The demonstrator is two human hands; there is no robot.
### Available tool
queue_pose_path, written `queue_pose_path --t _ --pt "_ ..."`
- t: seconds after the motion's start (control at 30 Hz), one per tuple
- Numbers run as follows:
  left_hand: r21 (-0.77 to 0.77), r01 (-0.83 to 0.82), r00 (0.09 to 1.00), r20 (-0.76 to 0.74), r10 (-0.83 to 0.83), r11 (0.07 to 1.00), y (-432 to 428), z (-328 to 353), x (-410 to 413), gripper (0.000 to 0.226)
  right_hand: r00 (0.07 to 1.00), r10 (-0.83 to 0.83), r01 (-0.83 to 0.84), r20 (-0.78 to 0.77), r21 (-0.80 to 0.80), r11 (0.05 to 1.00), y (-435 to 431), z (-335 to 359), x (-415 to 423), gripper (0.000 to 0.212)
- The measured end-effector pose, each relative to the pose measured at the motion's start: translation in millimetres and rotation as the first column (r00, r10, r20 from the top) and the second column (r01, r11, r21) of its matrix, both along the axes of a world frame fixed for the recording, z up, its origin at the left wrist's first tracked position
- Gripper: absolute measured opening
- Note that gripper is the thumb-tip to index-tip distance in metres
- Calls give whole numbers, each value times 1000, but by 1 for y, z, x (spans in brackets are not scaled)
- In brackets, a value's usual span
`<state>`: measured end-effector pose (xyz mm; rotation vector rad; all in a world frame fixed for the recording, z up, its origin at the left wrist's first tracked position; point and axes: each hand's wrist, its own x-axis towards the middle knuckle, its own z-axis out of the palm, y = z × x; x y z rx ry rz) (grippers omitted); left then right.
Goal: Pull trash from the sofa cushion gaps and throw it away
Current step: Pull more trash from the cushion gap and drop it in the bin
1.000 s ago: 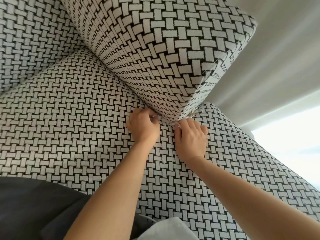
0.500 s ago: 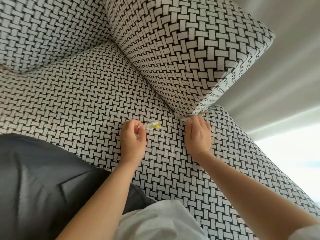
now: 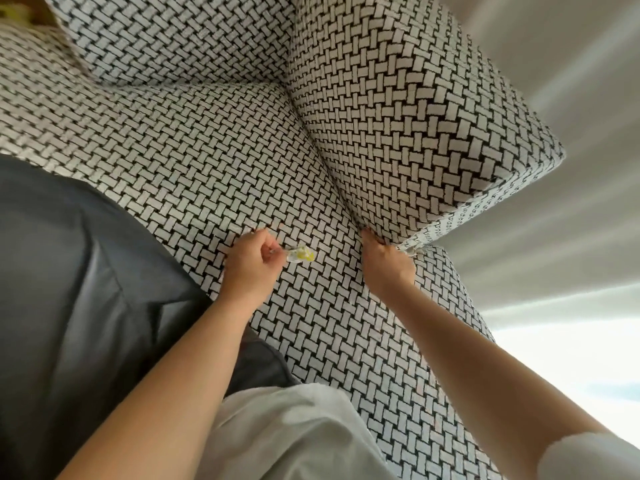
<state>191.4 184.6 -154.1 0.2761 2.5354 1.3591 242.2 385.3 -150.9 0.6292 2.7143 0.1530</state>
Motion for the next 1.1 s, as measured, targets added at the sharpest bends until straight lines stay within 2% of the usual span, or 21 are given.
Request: queue_pose_path --t 0.23,0.37,0.47,0.57,0.63,0.7,0.8,0.87,0.97,1.03,1.1 --pt "25 44 997 60 -46 999 -4 -2 -1 11 997 -61 60 48 32 998 -9 4 -6 43" --pt "-21 50 999 19 -49 999 -2 -7 -3 10 994 -100 99 -37 -21 995 -11 1 -4 30" --pt "-18 60 998 12 -60 998 -1 -11 -5 12 978 -167 155 -127 -97 983 -3 -8 -4 30" --pt "9 73 997 5 -73 997 1 -13 -5 22 961 -134 103 -241 -134 986 4 -15 5 21" --pt "-9 114 993 -21 -115 993 4 -13 -3 32 918 -173 90 -356 -238 967 6 -20 21 19" --pt "-83 187 979 -68 -193 979 7 -13 -2 38 855 -215 53 -473 -333 941 1 -25 41 28" --pt "-176 256 944 -165 -285 950 9 -15 -1 42 774 -137 -41 -619 -264 964 -8 -35 68 30" --pt "-123 251 944 -186 -271 960 9 -14 -1 41 727 -136 -38 -673 -237 971 -9 -39 72 27" --pt "-68 224 952 -196 -233 972 10 -9 -1 55 704 -207 -18 -679 -308 951 -11 -37 65 34" --pt "-181 250 926 -244 -289 951 11 -5 0 64 713 -235 -1 -660 -336 942 -12 -34 63 41" --pt "-384 306 879 -236 -414 871 14 -2 3 74 728 -230 18 -646 -317 948 -12 -32 62 42"
